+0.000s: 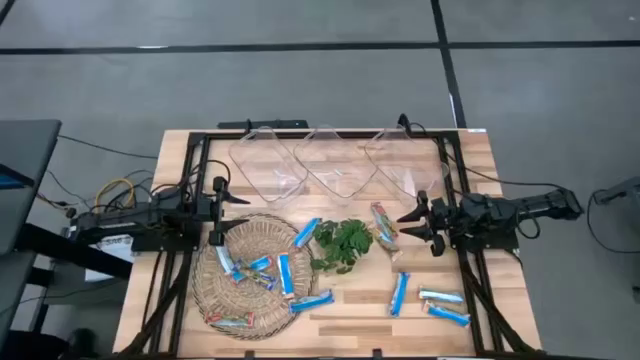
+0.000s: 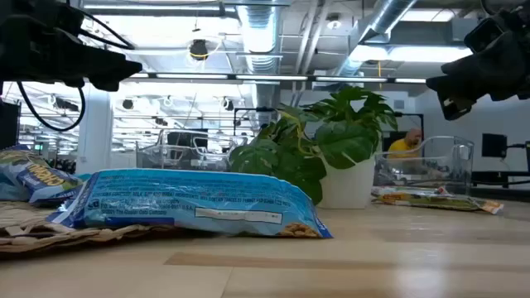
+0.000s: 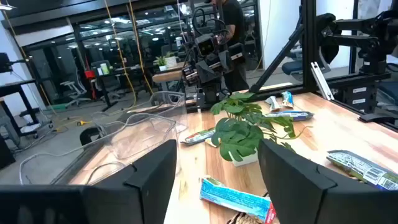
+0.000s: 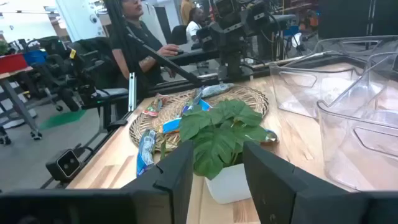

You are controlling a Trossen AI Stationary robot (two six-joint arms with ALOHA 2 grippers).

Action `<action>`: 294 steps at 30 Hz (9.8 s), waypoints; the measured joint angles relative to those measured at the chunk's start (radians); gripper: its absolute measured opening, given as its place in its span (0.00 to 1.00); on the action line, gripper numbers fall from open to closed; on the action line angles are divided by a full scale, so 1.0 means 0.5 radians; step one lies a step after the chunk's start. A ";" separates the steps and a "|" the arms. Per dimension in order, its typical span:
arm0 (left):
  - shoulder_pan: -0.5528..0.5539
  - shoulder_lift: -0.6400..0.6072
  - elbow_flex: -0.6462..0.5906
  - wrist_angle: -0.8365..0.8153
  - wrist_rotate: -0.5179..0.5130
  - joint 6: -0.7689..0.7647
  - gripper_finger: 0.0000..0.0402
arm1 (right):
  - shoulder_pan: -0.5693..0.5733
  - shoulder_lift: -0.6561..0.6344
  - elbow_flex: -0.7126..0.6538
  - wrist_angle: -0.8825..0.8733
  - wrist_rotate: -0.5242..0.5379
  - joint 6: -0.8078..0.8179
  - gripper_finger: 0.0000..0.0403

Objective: Pick and place Granola Bars by type

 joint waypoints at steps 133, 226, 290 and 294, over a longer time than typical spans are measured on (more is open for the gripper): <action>-0.826 3.271 1.581 -0.401 -1.146 -1.363 0.55 | -0.001 0.000 0.000 -0.001 0.000 -0.001 0.33; -0.536 2.200 1.579 -1.438 -1.364 -1.090 0.01 | 0.000 0.000 0.000 0.000 0.000 0.000 0.33; -0.265 2.402 0.719 -0.894 -1.015 -2.280 0.29 | 0.000 -0.001 0.000 -0.001 0.000 0.000 0.33; -0.265 2.412 0.727 -0.842 -1.019 -2.212 0.20 | 0.000 -0.001 0.000 0.000 0.000 -0.001 0.33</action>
